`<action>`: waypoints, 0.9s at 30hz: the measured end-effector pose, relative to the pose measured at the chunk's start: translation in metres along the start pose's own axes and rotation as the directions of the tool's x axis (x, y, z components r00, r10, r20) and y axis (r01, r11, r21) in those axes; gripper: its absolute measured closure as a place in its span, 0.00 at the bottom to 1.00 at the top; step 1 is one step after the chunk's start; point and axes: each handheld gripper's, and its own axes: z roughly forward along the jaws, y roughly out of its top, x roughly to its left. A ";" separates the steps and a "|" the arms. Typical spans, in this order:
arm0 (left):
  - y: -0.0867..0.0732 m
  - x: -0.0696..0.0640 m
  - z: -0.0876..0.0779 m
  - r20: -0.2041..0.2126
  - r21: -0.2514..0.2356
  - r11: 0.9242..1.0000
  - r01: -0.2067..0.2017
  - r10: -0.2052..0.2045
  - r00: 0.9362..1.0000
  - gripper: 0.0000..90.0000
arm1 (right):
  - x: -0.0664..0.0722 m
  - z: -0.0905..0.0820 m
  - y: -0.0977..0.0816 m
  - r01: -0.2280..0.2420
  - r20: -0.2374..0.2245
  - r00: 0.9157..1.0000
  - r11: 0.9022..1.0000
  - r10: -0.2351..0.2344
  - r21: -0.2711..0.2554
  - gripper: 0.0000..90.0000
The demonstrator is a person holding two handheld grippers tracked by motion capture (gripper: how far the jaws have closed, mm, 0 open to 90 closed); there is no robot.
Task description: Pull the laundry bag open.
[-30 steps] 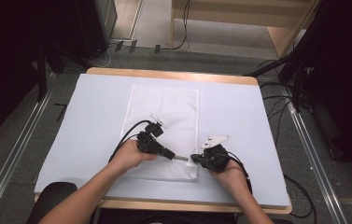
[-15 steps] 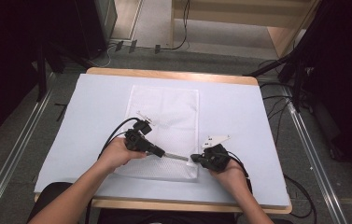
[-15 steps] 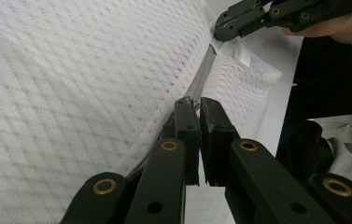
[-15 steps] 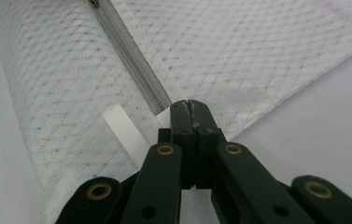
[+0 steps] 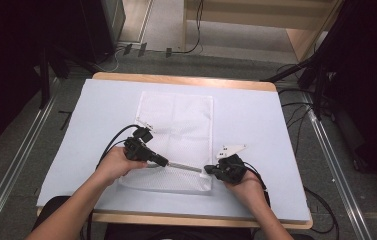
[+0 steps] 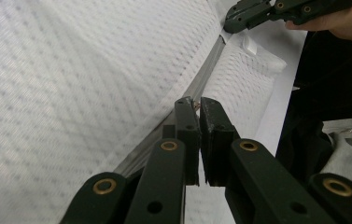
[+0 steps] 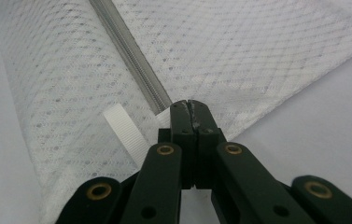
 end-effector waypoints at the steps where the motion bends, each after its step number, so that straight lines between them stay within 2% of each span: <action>1: -0.002 0.001 -0.002 -0.005 0.001 1.000 0.001 -0.001 1.000 0.98 | 0.000 0.000 0.000 -0.001 -0.001 1.000 1.000 0.001 0.001 1.00; 3: -0.006 0.003 -0.005 0.006 0.002 1.000 0.007 -0.007 1.000 0.98 | 0.000 0.000 0.000 -0.002 -0.003 1.000 1.000 0.002 0.000 1.00; 6: -0.010 0.003 -0.007 -0.002 0.006 1.000 0.002 -0.002 1.000 0.98 | 0.000 0.000 0.000 0.000 -0.006 1.000 1.000 0.000 -0.002 1.00; 14: -0.017 0.008 -0.017 -0.019 -0.003 1.000 0.024 -0.024 1.000 0.98 | -0.001 0.000 0.001 0.003 -0.011 1.000 1.000 -0.003 0.002 1.00; 18: -0.028 0.016 -0.029 -0.025 -0.019 0.998 0.059 -0.059 0.998 0.98 | -0.002 0.001 0.001 0.004 -0.012 1.000 1.000 -0.004 0.001 1.00; 24: -0.041 0.023 -0.045 -0.059 -0.034 0.998 0.059 -0.061 0.996 0.98 | -0.001 0.000 0.001 0.001 -0.012 1.000 1.000 0.000 0.009 1.00; 27: -0.047 0.027 -0.053 -0.078 -0.041 0.996 0.076 -0.079 0.994 0.98 | -0.002 0.000 0.001 -0.002 -0.014 1.000 1.000 0.002 0.006 1.00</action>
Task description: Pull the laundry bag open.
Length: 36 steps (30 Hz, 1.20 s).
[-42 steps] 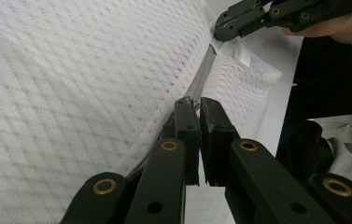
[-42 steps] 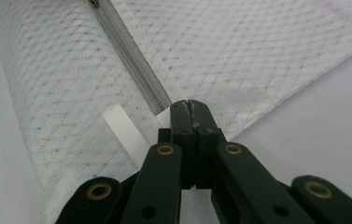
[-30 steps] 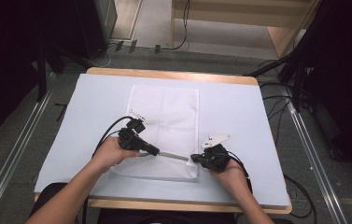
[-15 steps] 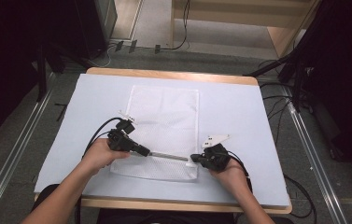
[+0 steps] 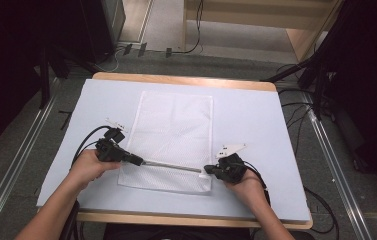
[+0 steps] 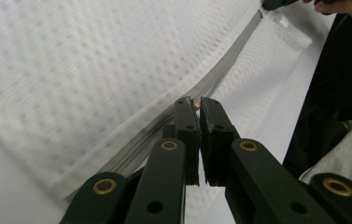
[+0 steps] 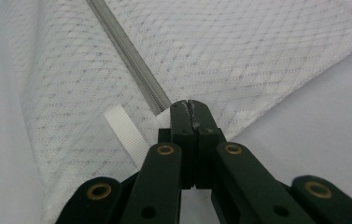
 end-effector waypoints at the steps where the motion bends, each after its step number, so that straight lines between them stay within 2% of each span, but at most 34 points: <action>1: -0.001 0.002 -0.002 -0.005 0.000 1.000 0.005 -0.005 1.000 0.98 | 0.000 0.000 0.000 -0.001 -0.002 1.000 1.000 0.001 0.000 1.00; 7: -0.012 0.010 -0.012 -0.017 0.000 1.000 0.026 -0.026 1.000 0.98 | -0.001 0.000 0.000 0.000 -0.010 1.000 1.000 0.000 0.003 1.00; 14: -0.023 0.022 -0.026 -0.062 -0.016 0.998 0.057 -0.058 0.996 0.98 | -0.001 0.000 0.002 0.011 -0.008 1.000 1.000 -0.011 0.013 1.00; 19: -0.036 0.035 -0.039 -0.084 -0.037 0.993 0.109 -0.112 0.990 0.98 | -0.002 0.000 0.002 0.011 -0.013 1.000 1.000 -0.010 0.016 1.00; 20: -0.039 0.038 -0.040 -0.059 -0.042 0.991 0.126 -0.128 0.990 0.98 | -0.002 0.000 0.002 0.011 -0.013 1.000 1.000 -0.011 0.015 1.00; 25: -0.038 0.034 -0.037 -0.087 -0.042 0.994 0.096 -0.099 0.991 0.97 | -0.002 0.000 0.003 0.002 -0.016 1.000 1.000 -0.002 0.020 1.00; 36: -0.041 0.032 -0.036 -0.079 -0.052 0.995 0.088 -0.092 0.993 0.96 | -0.004 0.000 0.005 -0.005 -0.025 1.000 1.000 0.006 0.029 1.00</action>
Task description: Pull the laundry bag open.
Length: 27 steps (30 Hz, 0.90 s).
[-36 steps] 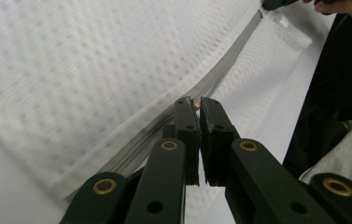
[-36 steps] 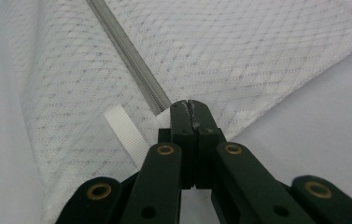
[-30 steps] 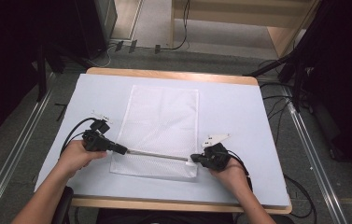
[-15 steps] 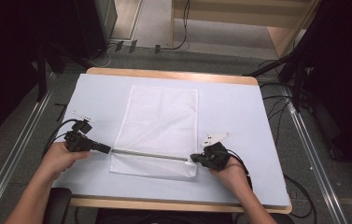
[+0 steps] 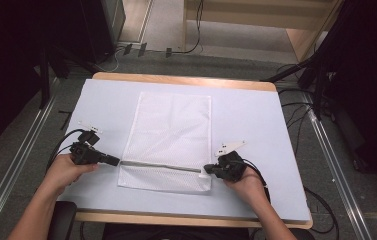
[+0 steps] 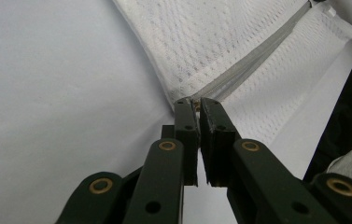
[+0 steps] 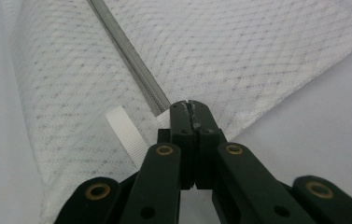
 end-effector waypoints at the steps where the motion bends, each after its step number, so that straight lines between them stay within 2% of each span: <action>1: 0.000 -0.001 0.000 -0.006 -0.016 1.000 -0.019 0.019 1.000 0.96 | -0.001 0.000 0.000 -0.003 -0.005 1.000 1.000 0.003 -0.001 1.00; 3: 0.000 -0.003 -0.001 -0.010 -0.036 0.998 -0.049 0.049 0.999 0.91 | -0.003 -0.001 0.002 -0.023 -0.034 0.999 1.000 0.023 -0.006 0.95; 6: 0.000 -0.004 -0.003 -0.022 -0.062 0.995 -0.077 0.075 0.997 0.81 | -0.003 -0.003 0.004 -0.010 -0.032 0.999 1.000 0.009 -0.029 0.91; 7: 0.000 -0.004 -0.004 -0.027 -0.071 0.994 -0.083 0.081 0.996 0.79 | -0.003 -0.005 0.005 -0.019 -0.032 0.999 0.999 0.018 -0.037 0.90; 10: 0.000 -0.003 -0.008 -0.058 -0.116 0.989 -0.095 0.088 0.994 0.71 | -0.005 -0.008 0.006 -0.040 -0.033 0.999 0.997 0.038 -0.068 0.85; 13: -0.001 -0.001 -0.010 -0.083 -0.155 0.984 -0.089 0.077 0.994 0.64 | -0.008 -0.011 0.006 -0.052 -0.019 0.999 0.995 0.051 -0.085 0.80; 16: -0.002 0.000 -0.011 -0.112 -0.164 0.982 -0.098 0.080 0.990 0.60 | -0.012 -0.016 0.006 -0.064 -0.006 0.998 0.992 0.064 -0.105 0.75; 19: -0.002 0.001 -0.012 -0.148 -0.180 0.978 -0.110 0.083 0.986 0.57 | -0.016 -0.019 0.006 -0.064 0.016 0.998 0.991 0.066 -0.118 0.68; 23: -0.002 0.003 -0.015 -0.217 -0.208 0.968 -0.138 0.092 0.972 0.50 | -0.022 -0.022 0.004 -0.073 0.046 0.996 0.987 0.080 -0.141 0.55; 27: -0.003 0.007 -0.016 -0.253 -0.213 0.967 -0.139 0.083 0.964 0.45 | -0.029 -0.025 0.001 -0.083 0.067 0.993 0.984 0.095 -0.159 0.49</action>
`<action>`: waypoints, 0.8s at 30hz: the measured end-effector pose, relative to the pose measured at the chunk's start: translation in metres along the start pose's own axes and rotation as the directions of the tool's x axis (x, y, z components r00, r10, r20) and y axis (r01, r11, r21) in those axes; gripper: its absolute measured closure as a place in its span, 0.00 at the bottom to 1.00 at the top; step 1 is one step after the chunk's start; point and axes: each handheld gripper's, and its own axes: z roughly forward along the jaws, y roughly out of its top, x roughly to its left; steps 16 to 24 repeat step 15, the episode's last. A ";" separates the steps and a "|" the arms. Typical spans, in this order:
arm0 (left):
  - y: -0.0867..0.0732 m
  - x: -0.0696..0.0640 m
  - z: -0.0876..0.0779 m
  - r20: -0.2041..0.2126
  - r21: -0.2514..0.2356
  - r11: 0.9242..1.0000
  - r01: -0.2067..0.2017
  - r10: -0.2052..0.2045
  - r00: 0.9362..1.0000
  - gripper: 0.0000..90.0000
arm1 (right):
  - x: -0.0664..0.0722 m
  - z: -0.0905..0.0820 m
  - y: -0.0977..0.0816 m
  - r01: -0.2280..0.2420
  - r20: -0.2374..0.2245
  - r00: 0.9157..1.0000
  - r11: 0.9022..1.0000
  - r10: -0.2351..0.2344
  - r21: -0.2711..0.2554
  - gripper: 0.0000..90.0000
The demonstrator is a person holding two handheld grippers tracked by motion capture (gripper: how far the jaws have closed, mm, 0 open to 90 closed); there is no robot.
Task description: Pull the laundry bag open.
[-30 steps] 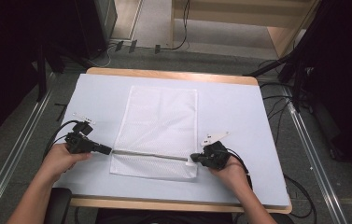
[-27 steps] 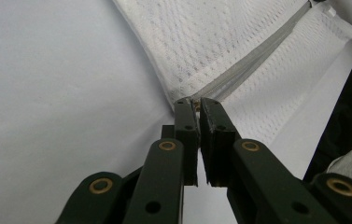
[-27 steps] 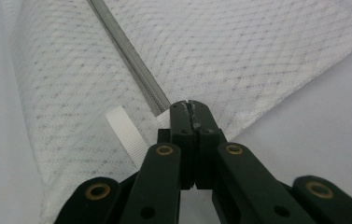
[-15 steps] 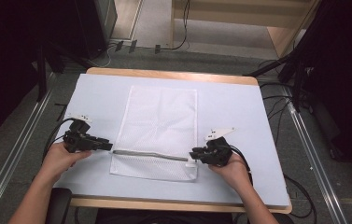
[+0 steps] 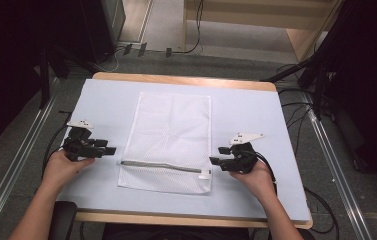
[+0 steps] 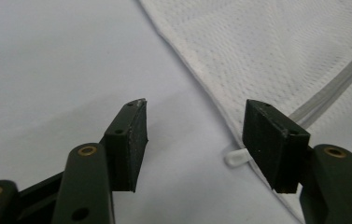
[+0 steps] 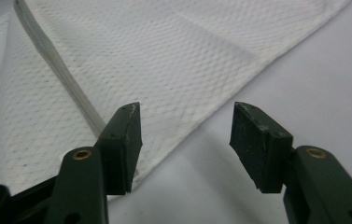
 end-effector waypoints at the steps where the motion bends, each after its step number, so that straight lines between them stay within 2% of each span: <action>1: 0.000 0.001 0.000 -0.010 -0.001 1.000 0.002 -0.002 1.000 0.44 | -0.002 -0.001 -0.001 -0.006 0.007 1.000 1.000 0.006 -0.002 0.48; 4: -0.001 0.005 0.000 -0.035 -0.003 1.000 0.009 -0.009 0.999 0.42 | -0.009 -0.003 -0.002 -0.033 0.026 0.999 0.999 0.033 -0.013 0.44; 12: -0.004 0.013 -0.001 -0.060 -0.002 0.999 0.037 -0.038 0.997 0.38 | -0.021 -0.006 -0.006 -0.082 0.060 0.995 0.996 0.083 -0.020 0.41; 24: -0.004 0.014 -0.001 -0.060 -0.008 0.999 0.045 -0.045 0.997 0.36 | -0.021 -0.006 -0.006 -0.082 0.062 0.995 0.996 0.083 -0.019 0.40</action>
